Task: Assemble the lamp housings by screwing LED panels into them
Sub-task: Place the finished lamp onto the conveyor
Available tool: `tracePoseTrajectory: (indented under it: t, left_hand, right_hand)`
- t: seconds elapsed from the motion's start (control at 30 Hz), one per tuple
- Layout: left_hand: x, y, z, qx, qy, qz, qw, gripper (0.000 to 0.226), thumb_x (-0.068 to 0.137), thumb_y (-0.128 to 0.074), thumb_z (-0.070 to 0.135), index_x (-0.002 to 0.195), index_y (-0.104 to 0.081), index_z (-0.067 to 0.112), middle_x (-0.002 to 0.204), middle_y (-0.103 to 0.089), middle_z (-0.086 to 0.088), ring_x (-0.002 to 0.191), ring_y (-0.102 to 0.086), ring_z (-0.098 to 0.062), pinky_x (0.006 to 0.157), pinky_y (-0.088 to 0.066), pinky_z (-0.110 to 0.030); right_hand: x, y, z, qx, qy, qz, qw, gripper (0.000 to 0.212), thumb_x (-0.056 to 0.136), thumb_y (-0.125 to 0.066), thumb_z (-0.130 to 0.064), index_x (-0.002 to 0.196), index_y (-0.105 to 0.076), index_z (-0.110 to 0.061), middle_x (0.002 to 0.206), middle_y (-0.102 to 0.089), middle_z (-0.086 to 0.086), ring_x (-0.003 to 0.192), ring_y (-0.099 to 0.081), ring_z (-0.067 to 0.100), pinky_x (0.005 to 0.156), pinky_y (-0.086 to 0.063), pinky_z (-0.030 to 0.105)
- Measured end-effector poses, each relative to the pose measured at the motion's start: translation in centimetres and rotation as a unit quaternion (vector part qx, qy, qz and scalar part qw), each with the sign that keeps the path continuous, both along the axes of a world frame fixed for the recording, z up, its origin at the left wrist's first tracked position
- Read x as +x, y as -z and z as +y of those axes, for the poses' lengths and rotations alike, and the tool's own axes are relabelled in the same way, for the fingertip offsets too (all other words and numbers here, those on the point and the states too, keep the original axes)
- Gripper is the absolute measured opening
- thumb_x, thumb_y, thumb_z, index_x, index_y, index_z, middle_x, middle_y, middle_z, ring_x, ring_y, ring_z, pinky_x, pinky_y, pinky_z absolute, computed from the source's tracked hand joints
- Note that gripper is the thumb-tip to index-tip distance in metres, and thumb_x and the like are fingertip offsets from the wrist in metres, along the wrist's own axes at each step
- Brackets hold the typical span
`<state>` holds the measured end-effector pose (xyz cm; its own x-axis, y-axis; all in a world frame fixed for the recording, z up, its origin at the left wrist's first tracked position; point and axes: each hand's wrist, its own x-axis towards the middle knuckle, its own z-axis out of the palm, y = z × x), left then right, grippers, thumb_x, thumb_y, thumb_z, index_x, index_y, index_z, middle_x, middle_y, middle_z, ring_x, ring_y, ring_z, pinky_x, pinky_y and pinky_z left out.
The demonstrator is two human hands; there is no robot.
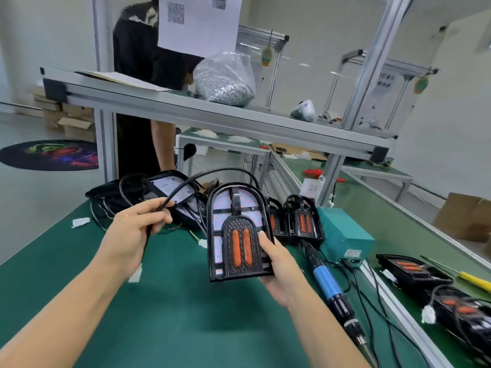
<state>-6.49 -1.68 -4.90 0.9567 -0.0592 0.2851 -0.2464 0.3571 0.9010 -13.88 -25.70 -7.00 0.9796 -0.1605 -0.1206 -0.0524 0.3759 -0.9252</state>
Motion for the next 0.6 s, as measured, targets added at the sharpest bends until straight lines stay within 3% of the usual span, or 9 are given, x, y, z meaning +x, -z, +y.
tracePoseTrajectory:
  t: [0.2,0.3,0.43,0.53,0.6]
  left_hand:
    - [0.5,0.0,-2.1,-0.111,0.060,0.075,0.989,0.031,0.093,-0.036,-0.002,0.092,-0.061,0.017,0.065,-0.061,0.007,0.063,-0.047,-0.010,0.061,-0.030,-0.024]
    - [0.5,0.4,-3.2,-0.222,0.101,0.124,0.962,0.036,0.095,-0.035,0.004,0.085,-0.064,0.023,0.075,-0.065,0.006,0.064,-0.058,-0.008,0.064,-0.040,-0.023]
    - [0.4,1.0,-4.5,-0.333,0.136,0.163,0.918,0.032,0.097,-0.033,0.007,0.086,-0.060,0.022,0.085,-0.070,0.002,0.076,-0.067,-0.016,0.072,-0.056,-0.032]
    - [0.0,1.2,-5.2,-0.369,0.160,0.182,0.897,0.031,0.098,-0.032,0.007,0.087,-0.058,0.019,0.093,-0.073,-0.006,0.081,-0.072,-0.022,0.070,-0.059,-0.041]
    - [-0.3,1.3,-5.6,-0.362,0.164,0.188,0.898,0.031,0.099,-0.031,0.008,0.090,-0.058,0.018,0.089,-0.074,-0.007,0.078,-0.073,-0.020,0.064,-0.060,-0.038]
  right_hand:
    - [-0.2,0.5,1.0,-0.015,0.024,0.016,0.999,0.038,0.096,-0.058,-0.028,0.123,-0.059,-0.002,0.105,-0.069,0.011,0.079,-0.064,0.019,0.070,-0.049,0.030]
    - [-0.5,0.7,1.1,0.013,0.009,0.015,1.000,0.036,0.096,-0.058,-0.026,0.122,-0.062,-0.002,0.099,-0.073,0.010,0.073,-0.068,0.015,0.062,-0.054,0.025]
    - [-0.8,0.8,1.5,0.046,-0.016,0.024,0.999,0.033,0.091,-0.061,-0.028,0.109,-0.069,-0.003,0.090,-0.074,0.009,0.068,-0.069,0.015,0.055,-0.054,0.023]
    - [-0.8,0.8,1.8,0.061,-0.021,0.016,0.998,0.028,0.092,-0.059,-0.027,0.100,-0.071,-0.004,0.086,-0.075,0.010,0.066,-0.070,0.015,0.055,-0.054,0.023]
    - [-0.8,0.8,1.9,0.051,-0.023,0.016,0.998,0.029,0.094,-0.057,-0.027,0.102,-0.072,-0.002,0.089,-0.075,0.011,0.069,-0.071,0.016,0.059,-0.056,0.025]
